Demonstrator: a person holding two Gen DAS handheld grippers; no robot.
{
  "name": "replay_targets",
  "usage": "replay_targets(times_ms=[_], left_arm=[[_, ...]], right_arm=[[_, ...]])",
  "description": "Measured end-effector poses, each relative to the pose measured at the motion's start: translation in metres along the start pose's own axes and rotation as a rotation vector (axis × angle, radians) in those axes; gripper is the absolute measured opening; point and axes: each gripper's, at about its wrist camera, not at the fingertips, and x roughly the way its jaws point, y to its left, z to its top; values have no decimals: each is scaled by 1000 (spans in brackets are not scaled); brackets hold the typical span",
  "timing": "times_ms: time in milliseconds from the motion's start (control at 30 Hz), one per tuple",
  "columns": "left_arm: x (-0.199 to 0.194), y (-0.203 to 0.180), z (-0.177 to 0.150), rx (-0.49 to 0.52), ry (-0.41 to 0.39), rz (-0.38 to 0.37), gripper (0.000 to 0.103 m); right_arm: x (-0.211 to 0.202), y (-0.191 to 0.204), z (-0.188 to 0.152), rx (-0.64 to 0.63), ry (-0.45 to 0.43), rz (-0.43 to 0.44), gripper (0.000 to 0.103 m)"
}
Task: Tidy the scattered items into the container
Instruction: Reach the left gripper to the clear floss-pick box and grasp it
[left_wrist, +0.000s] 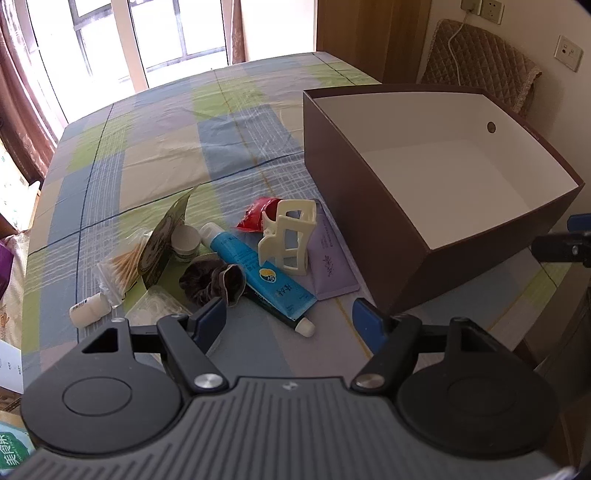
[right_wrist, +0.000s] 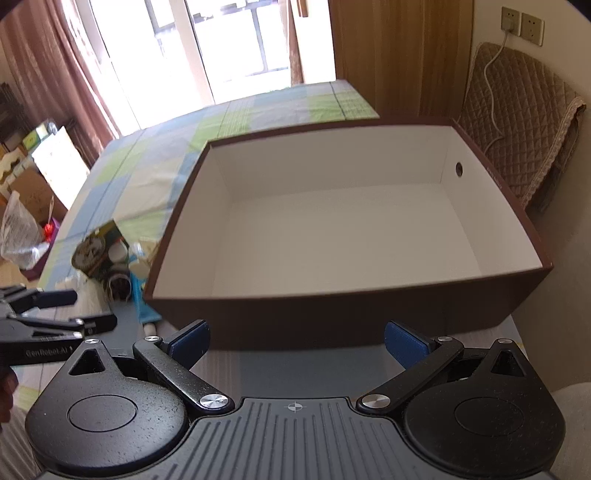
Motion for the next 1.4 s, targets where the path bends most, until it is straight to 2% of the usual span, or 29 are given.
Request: replay_targets(times_ms=[200,467,600,667,833,1067,1133,1167,1267,1400], left_arm=[[4,6,0,10,9,4,72],[-1,49,-14,-90,53,91,72],[9,78,-19,-210,95,140,72],[16,85,-20,-249,109,158,77],[34,89,-23,-271,142,198,78],[44,96,-27,-308,148,185,81],[47,98,-28,-318,149,181,78],[49,99,-29,-324,150,179,70],[54,101,-30,-339,152,174,62],[56,107,-35,-364,154,162,61]], right_arm=[[-1,12,18,-38,-82,84,103],[12,54,19,-165,-82,181,103],[21,66,17,-176,-63,187,103],[26,66,17,-170,-51,183,103],[38,61,23,-142,-20,170,103],[48,61,38,-134,-22,179,103],[50,64,41,-143,-24,187,103],[50,66,42,-149,-25,195,103],[51,72,44,-195,-27,214,103],[51,78,47,-311,-34,245,103]])
